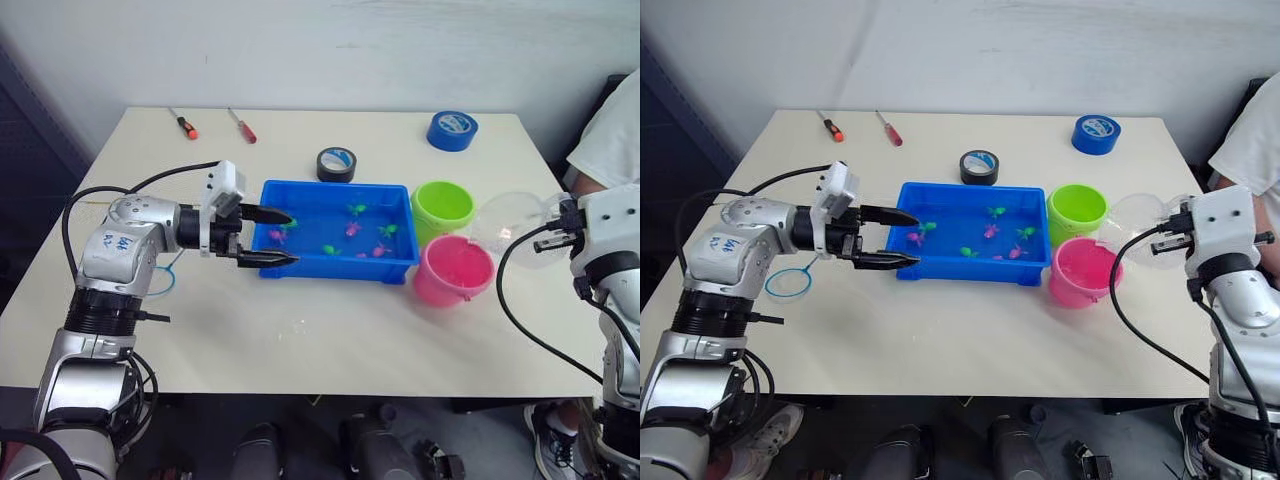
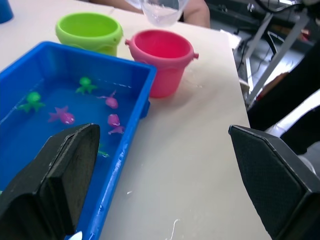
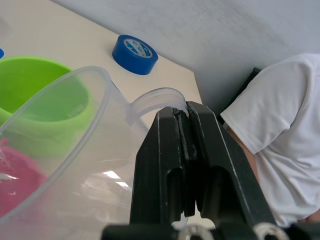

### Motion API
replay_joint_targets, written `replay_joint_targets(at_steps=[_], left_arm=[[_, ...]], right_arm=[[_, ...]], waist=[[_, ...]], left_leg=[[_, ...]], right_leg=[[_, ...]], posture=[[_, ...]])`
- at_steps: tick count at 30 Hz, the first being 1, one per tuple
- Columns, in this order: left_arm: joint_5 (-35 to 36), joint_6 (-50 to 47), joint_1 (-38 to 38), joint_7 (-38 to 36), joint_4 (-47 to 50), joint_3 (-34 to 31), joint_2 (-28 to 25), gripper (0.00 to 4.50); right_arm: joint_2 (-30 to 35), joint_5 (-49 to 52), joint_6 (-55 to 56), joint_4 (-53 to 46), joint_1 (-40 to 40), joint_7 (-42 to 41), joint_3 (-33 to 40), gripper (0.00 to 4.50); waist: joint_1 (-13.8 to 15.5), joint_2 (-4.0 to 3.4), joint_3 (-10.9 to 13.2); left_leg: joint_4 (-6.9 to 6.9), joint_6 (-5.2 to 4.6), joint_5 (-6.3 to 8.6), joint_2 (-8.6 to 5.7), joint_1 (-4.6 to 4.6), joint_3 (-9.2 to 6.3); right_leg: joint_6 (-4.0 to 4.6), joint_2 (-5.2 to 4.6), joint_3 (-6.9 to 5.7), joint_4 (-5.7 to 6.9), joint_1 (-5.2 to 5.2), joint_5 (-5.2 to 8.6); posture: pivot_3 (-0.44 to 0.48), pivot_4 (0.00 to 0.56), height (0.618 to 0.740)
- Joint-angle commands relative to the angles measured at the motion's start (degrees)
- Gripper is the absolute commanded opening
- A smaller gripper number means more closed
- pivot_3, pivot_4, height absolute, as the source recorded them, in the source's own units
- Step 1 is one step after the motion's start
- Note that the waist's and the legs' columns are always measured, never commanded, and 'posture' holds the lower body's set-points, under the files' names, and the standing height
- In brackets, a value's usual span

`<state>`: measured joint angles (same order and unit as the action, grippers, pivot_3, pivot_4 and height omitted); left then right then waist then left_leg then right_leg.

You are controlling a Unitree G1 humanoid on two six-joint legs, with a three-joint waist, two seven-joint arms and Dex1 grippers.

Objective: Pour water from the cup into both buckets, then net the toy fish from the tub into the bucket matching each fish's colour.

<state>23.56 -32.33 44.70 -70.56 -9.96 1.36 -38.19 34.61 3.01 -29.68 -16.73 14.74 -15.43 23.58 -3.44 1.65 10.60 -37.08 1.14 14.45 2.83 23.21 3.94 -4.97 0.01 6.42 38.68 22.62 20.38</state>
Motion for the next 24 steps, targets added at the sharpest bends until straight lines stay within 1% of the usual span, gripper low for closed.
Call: replay_joint_targets(at_steps=[1,6,9,12,17,24], left_arm=[[2.25,-1.65,0.47,0.93,0.81,-3.89,-2.00,4.50],[1.71,-0.99,-1.69,0.95,1.49,-5.53,-5.62,4.50],[1.51,-0.18,-3.93,1.12,1.92,-7.11,-8.31,4.50],[1.71,0.10,-5.82,1.97,3.05,-8.18,-9.53,4.50],[1.90,0.00,-7.87,5.33,4.90,-9.81,-9.48,4.50],[2.45,-0.11,-9.97,9.59,8.32,-10.91,-7.90,4.50]], right_arm=[[0.61,0.87,-0.15,1.93,5.45,2.31,1.74,0.02],[1.13,-0.79,2.35,10.80,12.68,3.13,-2.55,0.02],[0.86,-1.73,5.07,18.20,18.57,3.80,-5.68,0.02],[0.78,-3.38,8.02,24.69,22.82,4.54,-8.51,0.02],[0.36,-5.93,12.10,32.84,28.05,6.52,-12.02,0.02],[0.60,-9.14,15.91,38.56,31.81,9.22,-15.62,0.02]], waist=[[-0.23,-0.02,0.01],[-0.90,-0.02,0.01],[-1.55,-0.03,0.03],[-1.63,-0.04,0.04],[-1.53,-0.05,0.05],[-1.52,-0.06,0.05]], left_leg=[[-0.01,0.00,0.00,-0.01,0.00,0.03],[0.04,0.01,-0.01,0.00,-0.01,0.00],[0.04,0.00,0.00,-0.02,-0.01,0.05],[0.04,-0.01,-0.01,-0.01,0.00,0.07],[0.05,-0.01,-0.01,-0.01,0.03,0.05],[0.05,-0.01,0.00,-0.03,0.06,0.05]], right_leg=[[0.00,0.00,0.01,0.03,0.03,0.00],[0.02,-0.01,0.01,0.07,0.06,0.01],[0.02,-0.06,0.04,0.06,0.06,0.01],[0.02,-0.07,0.06,0.10,0.12,0.01],[0.03,-0.08,0.03,0.10,0.14,0.01],[0.03,-0.14,0.01,0.08,0.15,0.01]], posture=[[0.000,0.150,0.734],[0.000,0.150,0.734],[0.000,0.150,0.734],[0.000,0.150,0.734],[0.000,0.150,0.734],[0.000,0.150,0.734]])
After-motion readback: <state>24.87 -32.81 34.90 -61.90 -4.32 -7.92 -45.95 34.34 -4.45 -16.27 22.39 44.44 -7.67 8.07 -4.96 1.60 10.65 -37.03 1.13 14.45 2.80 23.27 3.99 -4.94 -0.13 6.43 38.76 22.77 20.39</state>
